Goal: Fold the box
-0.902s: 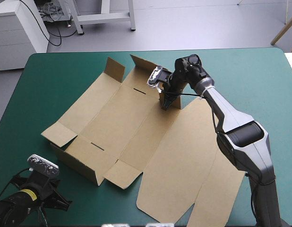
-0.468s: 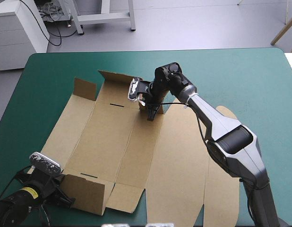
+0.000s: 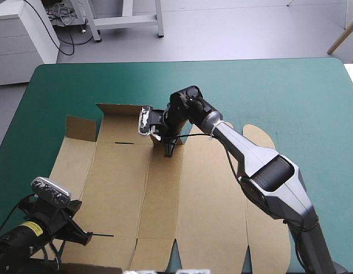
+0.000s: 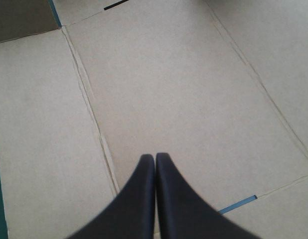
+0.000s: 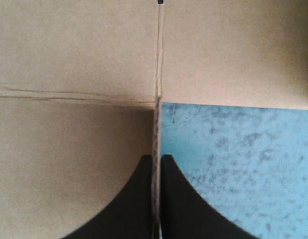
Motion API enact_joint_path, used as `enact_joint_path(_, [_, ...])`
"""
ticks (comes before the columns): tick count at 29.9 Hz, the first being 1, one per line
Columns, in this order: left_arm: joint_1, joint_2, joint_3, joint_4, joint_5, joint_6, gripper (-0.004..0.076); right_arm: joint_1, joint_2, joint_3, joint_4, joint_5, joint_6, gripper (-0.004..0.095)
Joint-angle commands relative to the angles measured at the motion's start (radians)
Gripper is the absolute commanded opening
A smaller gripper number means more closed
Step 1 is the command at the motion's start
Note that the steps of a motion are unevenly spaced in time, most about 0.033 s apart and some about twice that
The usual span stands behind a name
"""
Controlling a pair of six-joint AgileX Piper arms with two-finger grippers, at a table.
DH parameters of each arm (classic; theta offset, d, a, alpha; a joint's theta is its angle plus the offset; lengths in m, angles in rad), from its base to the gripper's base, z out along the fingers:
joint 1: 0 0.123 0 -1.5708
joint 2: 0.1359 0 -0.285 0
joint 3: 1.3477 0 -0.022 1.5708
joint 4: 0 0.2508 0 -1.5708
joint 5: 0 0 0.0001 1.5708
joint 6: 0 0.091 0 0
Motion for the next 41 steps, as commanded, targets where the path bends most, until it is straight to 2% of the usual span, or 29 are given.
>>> enact_joint_path(1, [-0.001,0.005,-0.04,-0.021,-0.026,-0.001,-0.001,0.017,-0.063,-0.036,0.034,-0.06,-0.018,-0.0019])
enact_joint_path(5, [-0.001,0.005,-0.04,-0.017,-0.018,-0.001,-0.001,0.025,-0.063,-0.036,0.032,-0.085,-0.018,-0.0019])
enact_joint_path(21, [-0.001,0.005,-0.04,-0.004,-0.018,-0.001,-0.001,0.025,-0.063,-0.036,0.017,-0.072,-0.063,-0.0011])
enact_joint_path(24, [-0.001,0.005,-0.04,-0.006,-0.018,-0.001,-0.001,0.027,-0.063,-0.036,-0.006,-0.072,-0.029,0.0053])
enact_joint_path(29, [-0.001,0.005,-0.04,-0.008,-0.02,-0.001,-0.001,0.027,-0.065,-0.036,-0.062,-0.066,0.072,0.0331])
enact_joint_path(31, [-0.001,0.005,-0.04,-0.008,-0.02,-0.001,-0.001,0.025,-0.071,-0.036,-0.08,-0.066,0.112,0.0386])
enact_joint_path(37, [-0.001,0.005,-0.04,0.004,-0.009,-0.001,-0.001,0.018,-0.135,-0.036,-0.281,-0.048,0.203,0.0384])
enact_joint_path(41, [-0.001,0.005,-0.04,0.007,0.005,-0.001,-0.001,-0.021,-0.209,-0.036,-0.364,-0.011,0.277,0.0373])
